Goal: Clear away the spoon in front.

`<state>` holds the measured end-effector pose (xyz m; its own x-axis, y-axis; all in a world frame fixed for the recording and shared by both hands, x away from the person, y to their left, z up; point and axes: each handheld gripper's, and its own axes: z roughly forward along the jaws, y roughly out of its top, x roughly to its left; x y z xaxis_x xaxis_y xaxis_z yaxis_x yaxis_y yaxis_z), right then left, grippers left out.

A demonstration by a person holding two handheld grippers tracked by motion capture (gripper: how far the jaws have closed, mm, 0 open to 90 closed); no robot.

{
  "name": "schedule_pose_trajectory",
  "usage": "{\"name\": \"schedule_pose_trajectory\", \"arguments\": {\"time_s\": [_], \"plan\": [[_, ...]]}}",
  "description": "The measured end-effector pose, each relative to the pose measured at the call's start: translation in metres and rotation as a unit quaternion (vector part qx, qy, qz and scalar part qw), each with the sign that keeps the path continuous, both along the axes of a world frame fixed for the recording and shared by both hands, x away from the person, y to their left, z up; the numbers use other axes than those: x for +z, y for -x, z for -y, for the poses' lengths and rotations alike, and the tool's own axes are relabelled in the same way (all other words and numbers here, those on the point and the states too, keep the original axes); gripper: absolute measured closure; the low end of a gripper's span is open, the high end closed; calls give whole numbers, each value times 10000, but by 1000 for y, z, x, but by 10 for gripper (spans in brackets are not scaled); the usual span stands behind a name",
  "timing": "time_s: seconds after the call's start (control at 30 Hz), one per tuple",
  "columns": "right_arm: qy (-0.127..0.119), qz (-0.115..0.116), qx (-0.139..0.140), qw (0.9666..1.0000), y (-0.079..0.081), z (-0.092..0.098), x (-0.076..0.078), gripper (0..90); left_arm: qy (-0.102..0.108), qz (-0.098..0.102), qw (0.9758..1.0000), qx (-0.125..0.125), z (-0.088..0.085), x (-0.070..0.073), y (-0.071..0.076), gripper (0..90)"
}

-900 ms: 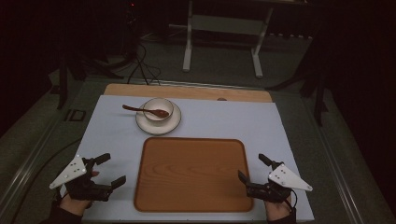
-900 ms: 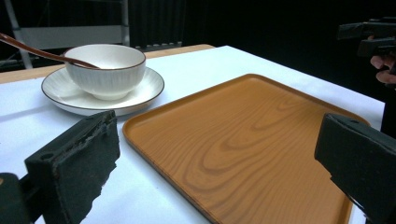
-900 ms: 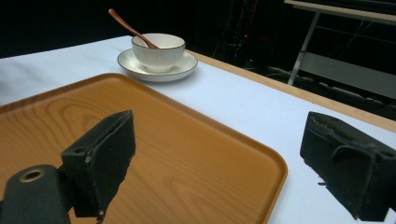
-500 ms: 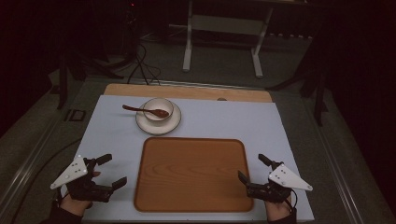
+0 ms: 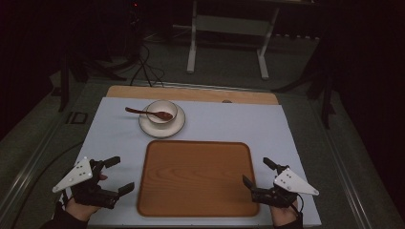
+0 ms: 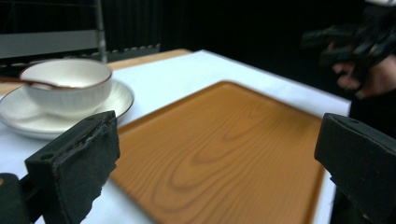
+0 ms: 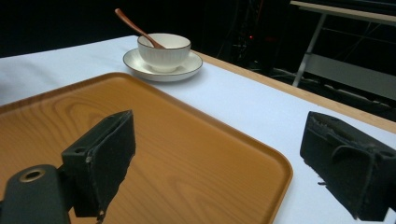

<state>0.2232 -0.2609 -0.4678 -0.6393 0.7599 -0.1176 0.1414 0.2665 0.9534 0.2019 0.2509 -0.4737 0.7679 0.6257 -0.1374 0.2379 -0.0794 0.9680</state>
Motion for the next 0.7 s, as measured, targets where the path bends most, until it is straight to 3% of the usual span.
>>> {"name": "schedule_pose_trajectory", "arguments": {"time_s": [0.2, 0.23, 0.47, 0.7], "plan": [[-6, 11, 8, 10000, 1, -1, 0, 103, 32, 7, 10000, -15, 3, 15, -5, 3], [8, 13, -6, 10000, 1, -2, 0, 103, 43, 23, 10000, 71, 3, 22, -9, 3], [-61, 110, 67, 9999, 4, -3, 2, 103, -65, -85, 9995, 285, 4, 35, -25, 12], [-124, 108, 101, 9998, 3, -4, 2, 103, -69, -162, 9979, 627, 1, 53, -51, 18]]}}
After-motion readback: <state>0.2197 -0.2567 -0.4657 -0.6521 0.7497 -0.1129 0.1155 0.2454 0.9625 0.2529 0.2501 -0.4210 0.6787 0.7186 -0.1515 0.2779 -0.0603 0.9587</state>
